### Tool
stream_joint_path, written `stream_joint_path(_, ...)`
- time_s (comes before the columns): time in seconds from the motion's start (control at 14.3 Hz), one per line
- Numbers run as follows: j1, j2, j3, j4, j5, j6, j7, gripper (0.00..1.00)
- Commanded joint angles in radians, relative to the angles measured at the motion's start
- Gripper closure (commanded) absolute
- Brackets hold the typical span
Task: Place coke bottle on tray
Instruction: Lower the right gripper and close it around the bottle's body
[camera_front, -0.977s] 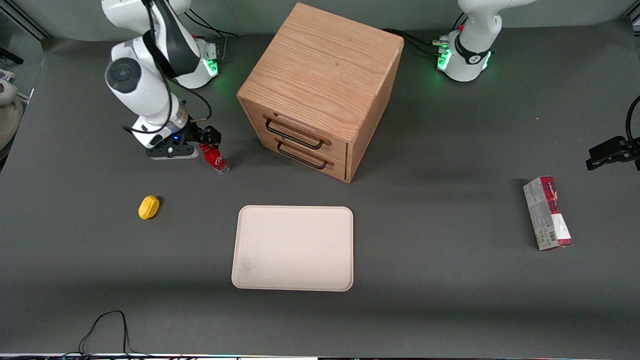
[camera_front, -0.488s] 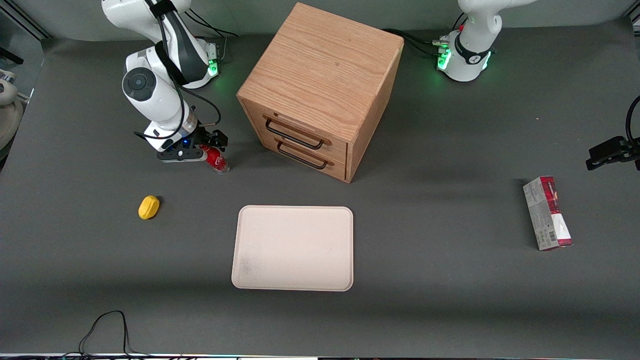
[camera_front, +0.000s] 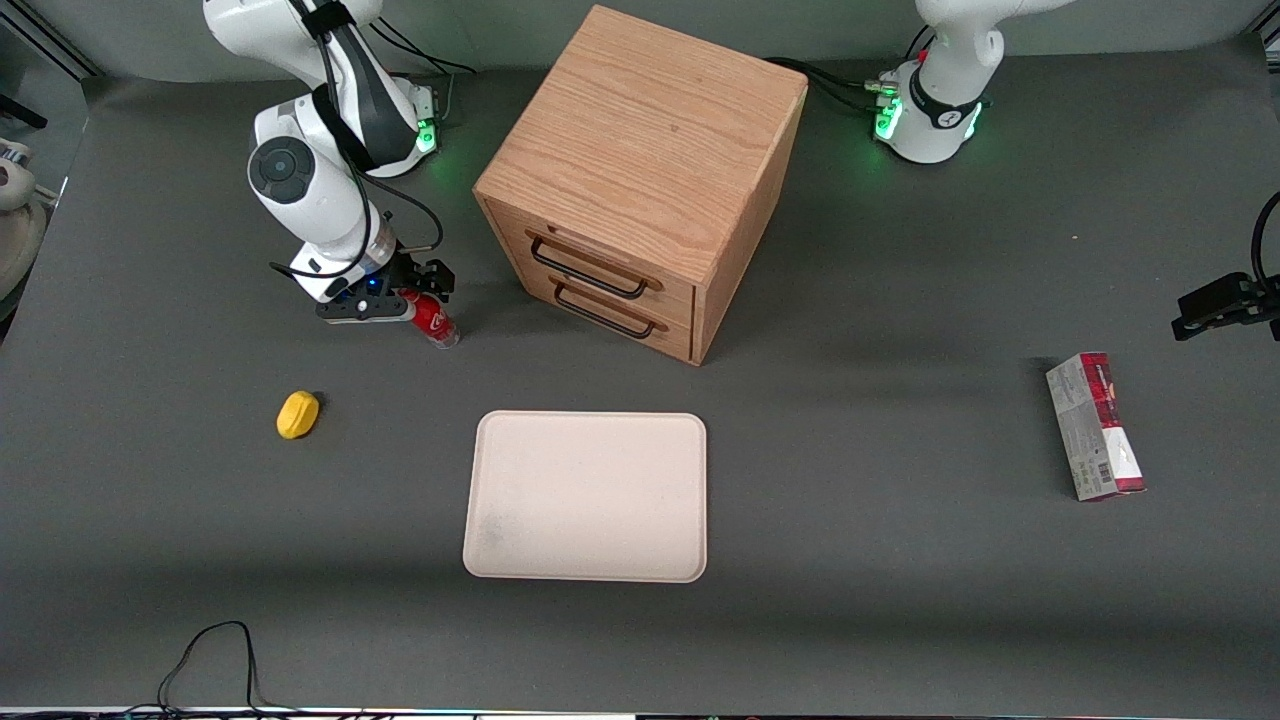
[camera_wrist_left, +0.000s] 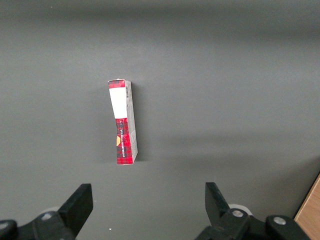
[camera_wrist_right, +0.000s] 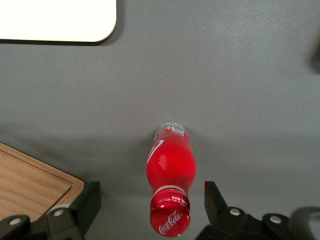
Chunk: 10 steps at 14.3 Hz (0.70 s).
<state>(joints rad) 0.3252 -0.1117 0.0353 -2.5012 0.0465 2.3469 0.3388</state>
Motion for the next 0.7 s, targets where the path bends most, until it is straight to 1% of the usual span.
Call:
stream_joint_path(0.0,0.008,-0.006,-0.008,-0.016,-0.002,0.020,0.009,0.16)
stream_joint_path(0.14,0.006,-0.005,-0.009,-0.016,-0.004,0.020,-0.026,0.20)
stream_joint_path(0.21,0.005,-0.005,-0.011,-0.018,-0.004,0.018,-0.036,0.20)
stream_joint_path(0.35,0.005,-0.005,-0.012,-0.018,-0.004,0.018,-0.038,0.26)
stream_joint_path(0.49,0.005,-0.005,-0.012,-0.018,-0.004,0.018,-0.038,0.41)
stream_joint_path(0.56,0.005,-0.005,-0.012,-0.018,-0.004,0.018,-0.041,0.54)
stream_joint_path(0.63,0.003,-0.005,-0.012,-0.018,-0.004,0.017,-0.041,0.73)
